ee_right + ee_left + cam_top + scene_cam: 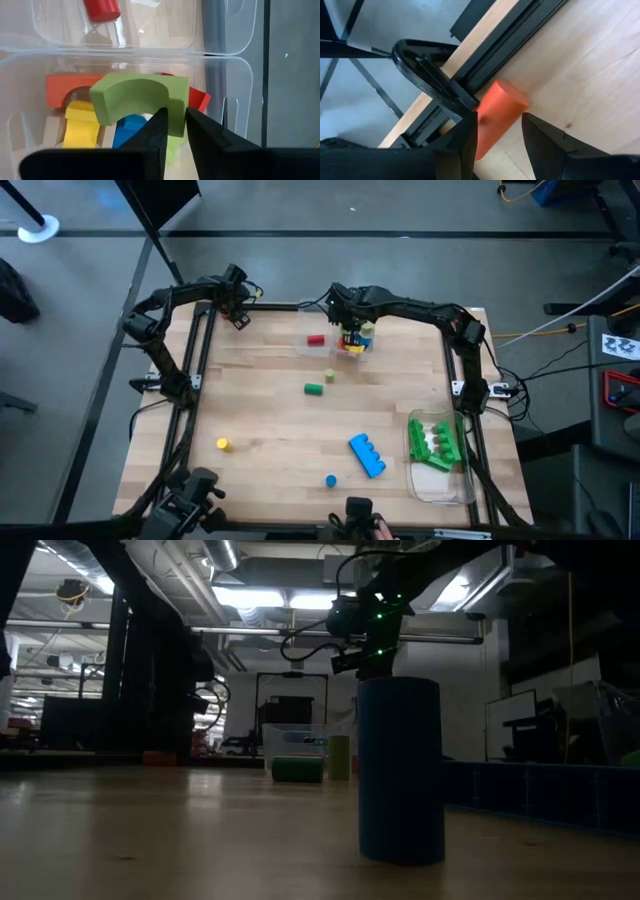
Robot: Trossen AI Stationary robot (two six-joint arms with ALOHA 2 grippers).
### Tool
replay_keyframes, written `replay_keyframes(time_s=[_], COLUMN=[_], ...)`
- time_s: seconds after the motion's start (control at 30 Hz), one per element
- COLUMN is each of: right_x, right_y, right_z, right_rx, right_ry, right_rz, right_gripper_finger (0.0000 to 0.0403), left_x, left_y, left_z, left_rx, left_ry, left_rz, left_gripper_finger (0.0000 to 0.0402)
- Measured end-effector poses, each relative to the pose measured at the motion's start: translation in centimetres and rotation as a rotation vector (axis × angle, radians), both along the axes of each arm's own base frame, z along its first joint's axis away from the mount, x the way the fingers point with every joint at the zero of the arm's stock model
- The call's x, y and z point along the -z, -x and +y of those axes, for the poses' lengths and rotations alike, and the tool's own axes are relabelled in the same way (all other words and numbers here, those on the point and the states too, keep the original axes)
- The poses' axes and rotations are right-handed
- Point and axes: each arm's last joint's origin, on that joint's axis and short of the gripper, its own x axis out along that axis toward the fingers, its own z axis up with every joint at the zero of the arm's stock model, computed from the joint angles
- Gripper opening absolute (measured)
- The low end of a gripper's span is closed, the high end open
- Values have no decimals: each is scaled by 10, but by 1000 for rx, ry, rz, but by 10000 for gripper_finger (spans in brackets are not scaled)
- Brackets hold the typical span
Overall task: Sort blocks by size
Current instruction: Put the light green arch block into the right transparent bin, then put the orange cylindrical block into the left transparent bin
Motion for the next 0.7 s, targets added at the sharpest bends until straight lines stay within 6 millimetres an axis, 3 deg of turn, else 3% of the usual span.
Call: replay_keyframes(time_s=[0.4, 0.7], right_x=[0, -4], right_y=[1, 10], right_z=[0, 4], right_rx=[6, 19], right_ry=[11, 12], right_rz=[15, 121], right_gripper_finger=[156, 166], left_x=[9, 15], left_y=[-2, 1], left_z=[4, -3], left_rx=[-6, -51], left_ry=[0, 103], left_rz=[24, 6], left_gripper_finger=[139, 139])
